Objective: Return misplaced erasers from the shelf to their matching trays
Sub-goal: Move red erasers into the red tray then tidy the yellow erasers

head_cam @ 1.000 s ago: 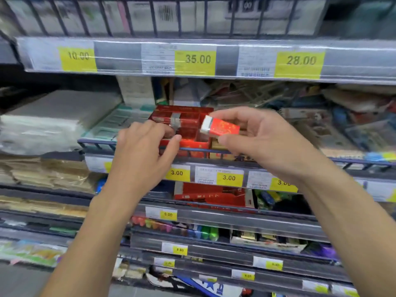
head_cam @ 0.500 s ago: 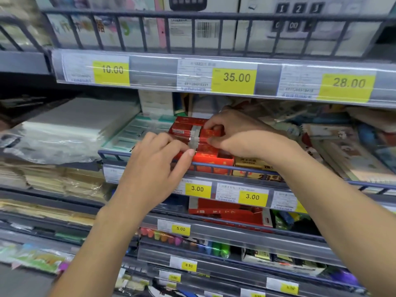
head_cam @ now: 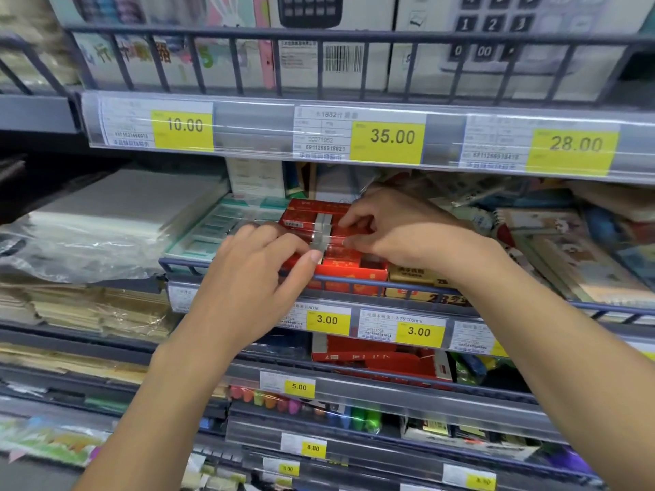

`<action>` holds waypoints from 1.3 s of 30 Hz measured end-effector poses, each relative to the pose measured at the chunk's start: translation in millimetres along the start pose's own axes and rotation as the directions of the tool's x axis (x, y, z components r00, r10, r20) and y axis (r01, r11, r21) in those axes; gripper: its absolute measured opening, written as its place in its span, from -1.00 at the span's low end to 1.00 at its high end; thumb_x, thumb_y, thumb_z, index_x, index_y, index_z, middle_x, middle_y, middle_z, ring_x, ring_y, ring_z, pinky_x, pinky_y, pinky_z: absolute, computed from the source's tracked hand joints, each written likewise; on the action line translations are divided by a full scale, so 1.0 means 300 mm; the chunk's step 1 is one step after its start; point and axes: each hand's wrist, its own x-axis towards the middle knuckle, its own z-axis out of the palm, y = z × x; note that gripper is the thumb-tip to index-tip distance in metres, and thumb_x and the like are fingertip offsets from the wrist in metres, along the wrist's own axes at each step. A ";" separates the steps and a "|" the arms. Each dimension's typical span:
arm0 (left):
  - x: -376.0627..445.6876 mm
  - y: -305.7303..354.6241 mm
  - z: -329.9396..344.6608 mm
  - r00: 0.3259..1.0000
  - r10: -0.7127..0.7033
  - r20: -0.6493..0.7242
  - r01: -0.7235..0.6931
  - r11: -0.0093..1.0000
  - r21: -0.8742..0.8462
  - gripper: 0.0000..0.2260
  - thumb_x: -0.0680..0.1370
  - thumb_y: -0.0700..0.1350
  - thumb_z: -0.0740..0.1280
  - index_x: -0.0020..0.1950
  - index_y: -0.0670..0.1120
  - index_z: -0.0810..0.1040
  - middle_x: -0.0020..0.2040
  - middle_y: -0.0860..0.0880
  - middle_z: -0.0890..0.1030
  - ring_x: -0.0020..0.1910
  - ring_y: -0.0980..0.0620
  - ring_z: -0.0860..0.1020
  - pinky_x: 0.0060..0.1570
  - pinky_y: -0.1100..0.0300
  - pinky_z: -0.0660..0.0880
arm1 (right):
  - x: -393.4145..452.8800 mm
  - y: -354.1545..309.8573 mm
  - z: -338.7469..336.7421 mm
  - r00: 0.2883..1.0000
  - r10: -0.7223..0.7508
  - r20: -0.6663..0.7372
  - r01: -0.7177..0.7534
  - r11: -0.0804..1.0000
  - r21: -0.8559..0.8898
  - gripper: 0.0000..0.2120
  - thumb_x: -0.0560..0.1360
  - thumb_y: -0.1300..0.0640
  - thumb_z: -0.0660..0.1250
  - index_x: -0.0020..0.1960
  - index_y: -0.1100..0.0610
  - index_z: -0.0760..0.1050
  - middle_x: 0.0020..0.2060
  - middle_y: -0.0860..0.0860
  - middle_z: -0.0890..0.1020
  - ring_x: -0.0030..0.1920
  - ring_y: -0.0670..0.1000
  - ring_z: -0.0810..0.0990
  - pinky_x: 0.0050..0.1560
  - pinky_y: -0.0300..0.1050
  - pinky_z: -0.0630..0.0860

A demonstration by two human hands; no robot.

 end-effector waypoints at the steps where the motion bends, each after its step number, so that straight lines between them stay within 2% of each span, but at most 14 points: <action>1: 0.001 -0.002 -0.001 1.000 -0.004 -0.005 0.004 1.000 -0.011 -0.67 0.69 0.10 0.18 0.10 -0.03 0.68 -0.11 0.10 0.52 -0.04 0.00 0.45 0.00 0.00 0.41 | -0.006 0.008 -0.007 1.000 -0.003 -0.001 0.003 1.000 0.016 -0.70 0.48 -0.11 0.46 0.20 -0.12 0.61 -0.15 -0.27 0.49 -0.14 -0.19 0.51 -0.11 -0.21 0.43; 6: 0.025 0.012 -0.022 0.998 -0.021 -0.060 0.019 0.999 -0.037 -0.89 0.66 -0.03 0.33 0.03 -0.02 0.61 -0.18 0.11 0.45 -0.08 -0.06 0.44 -0.06 0.06 0.32 | -0.072 0.097 -0.093 0.993 0.085 -0.084 -0.077 0.993 0.095 -0.72 0.53 -0.20 0.35 0.22 -0.22 0.51 -0.14 -0.33 0.52 -0.12 -0.24 0.50 -0.09 -0.33 0.33; 8: 0.055 0.041 -0.035 0.999 -0.003 -0.050 0.000 0.998 -0.055 -0.92 0.65 0.00 0.34 -0.04 0.07 0.53 -0.21 0.17 0.42 -0.11 -0.03 0.42 -0.10 0.09 0.29 | -0.117 0.150 -0.140 0.993 0.111 -0.040 -0.107 0.991 0.084 -0.75 0.53 -0.21 0.34 0.18 -0.23 0.48 -0.12 -0.34 0.52 -0.11 -0.30 0.49 -0.10 -0.39 0.34; 10: 0.095 0.077 -0.035 0.999 0.036 -0.005 -0.037 0.997 -0.064 -0.91 0.64 0.06 0.33 -0.04 0.10 0.52 -0.25 0.20 0.44 -0.18 0.02 0.41 -0.17 0.09 0.30 | -0.165 0.199 -0.182 0.988 0.148 0.030 -0.150 0.986 0.073 -0.73 0.52 -0.22 0.35 0.20 -0.25 0.46 -0.08 -0.34 0.53 -0.04 -0.23 0.53 0.01 -0.26 0.42; 14: 0.181 0.184 -0.019 0.969 0.195 0.154 -0.180 0.978 -0.103 -0.70 0.65 0.19 0.28 0.22 0.05 0.64 -0.16 0.19 0.65 -0.24 0.23 0.51 -0.26 0.29 0.40 | -0.242 0.259 -0.233 0.966 0.220 0.139 -0.220 0.975 -0.015 -0.65 0.49 -0.16 0.43 0.23 -0.31 0.42 0.01 -0.36 0.52 0.00 -0.24 0.54 0.00 -0.21 0.47; 16: 0.227 0.235 0.003 0.931 0.241 0.275 -0.222 0.970 -0.100 -0.65 0.63 0.24 0.27 0.36 0.15 0.56 -0.07 0.33 0.58 -0.21 0.37 0.49 -0.22 0.54 0.33 | -0.264 0.278 -0.238 0.960 0.236 0.153 -0.225 0.971 -0.084 -0.54 0.46 -0.12 0.49 0.32 -0.24 0.45 0.03 -0.25 0.57 0.02 -0.14 0.59 0.11 -0.11 0.54; 18: 0.270 0.268 0.027 0.879 0.251 0.404 -0.243 0.967 -0.073 -0.58 0.62 0.29 0.26 0.44 0.19 0.49 -0.13 0.41 0.42 -0.26 0.56 0.39 -0.27 0.62 0.28 | -0.276 0.284 -0.234 0.955 0.240 0.176 -0.211 0.963 -0.165 -0.48 0.45 -0.13 0.49 0.37 -0.22 0.44 0.06 -0.16 0.59 0.04 -0.06 0.60 0.19 -0.04 0.54; 20: 0.301 0.278 0.046 0.817 0.245 0.522 -0.257 0.965 -0.051 -0.51 0.60 0.34 0.25 0.49 0.21 0.43 0.04 0.38 0.50 -0.18 0.55 0.38 -0.25 0.59 0.26 | -0.279 0.284 -0.224 0.954 0.222 0.202 -0.175 0.959 -0.225 -0.52 0.47 -0.15 0.46 0.36 -0.21 0.46 0.12 -0.13 0.58 0.06 -0.05 0.57 0.17 -0.09 0.52; 23: 0.318 0.273 0.060 0.748 0.204 0.632 -0.258 0.966 -0.007 -0.47 0.56 0.41 0.24 0.49 0.26 0.40 0.48 0.19 0.46 0.20 0.26 0.42 0.01 0.32 0.29 | -0.268 0.285 -0.211 0.957 0.201 0.211 -0.156 0.964 -0.215 -0.59 0.51 -0.08 0.45 0.34 -0.13 0.52 0.18 -0.11 0.53 0.06 -0.06 0.53 0.01 -0.23 0.42; 28: 0.322 0.272 0.074 0.711 0.194 0.676 -0.270 0.963 0.007 -0.60 0.61 0.30 0.28 0.43 0.26 0.47 0.52 0.19 0.40 0.40 0.12 0.42 0.31 0.20 0.36 | -0.272 0.300 -0.200 0.968 0.186 0.169 -0.158 0.974 -0.164 -0.64 0.51 -0.05 0.46 0.30 -0.09 0.56 0.18 -0.10 0.55 0.09 -0.04 0.53 0.07 -0.20 0.44; 30: 0.322 0.270 0.076 0.710 0.195 0.677 -0.270 0.963 0.007 -0.60 0.61 0.29 0.27 0.43 0.25 0.47 0.51 0.18 0.41 0.40 0.10 0.43 0.34 0.16 0.38 | -0.284 0.308 -0.195 0.977 0.158 0.140 -0.135 0.977 -0.165 -0.63 0.50 -0.09 0.45 0.30 -0.13 0.55 0.20 -0.12 0.54 0.09 -0.07 0.53 0.12 -0.19 0.47; 32: 0.321 0.268 0.076 0.708 0.194 0.679 -0.267 0.964 0.003 -0.61 0.61 0.29 0.27 0.43 0.27 0.46 0.51 0.20 0.40 0.36 0.12 0.45 0.34 0.12 0.40 | -0.302 0.317 -0.200 0.985 0.132 0.108 -0.116 0.983 -0.144 -0.62 0.48 -0.16 0.46 0.28 -0.23 0.52 0.13 -0.24 0.54 0.00 -0.23 0.53 -0.02 -0.35 0.46; 35: 0.322 0.262 0.073 0.718 0.182 0.671 -0.253 0.967 0.009 -0.59 0.60 0.34 0.25 0.43 0.32 0.42 0.52 0.23 0.39 0.09 0.26 0.47 0.12 0.20 0.39 | -0.327 0.325 -0.219 0.992 0.090 0.092 -0.080 0.991 -0.109 -0.64 0.45 -0.23 0.45 0.21 -0.39 0.47 -0.04 -0.35 0.53 -0.10 -0.47 0.46 -0.23 -0.48 0.36; 39: 0.330 0.268 0.075 0.725 0.184 0.664 -0.271 0.962 0.030 -0.61 0.60 0.33 0.25 0.42 0.32 0.44 0.43 0.25 0.44 0.05 0.27 0.37 -0.04 0.34 0.30 | -0.320 0.306 -0.215 0.980 0.043 0.195 -0.014 0.989 -0.150 -0.69 0.49 -0.23 0.38 0.21 -0.41 0.44 0.02 -0.29 0.58 -0.12 -0.34 0.53 -0.29 -0.40 0.35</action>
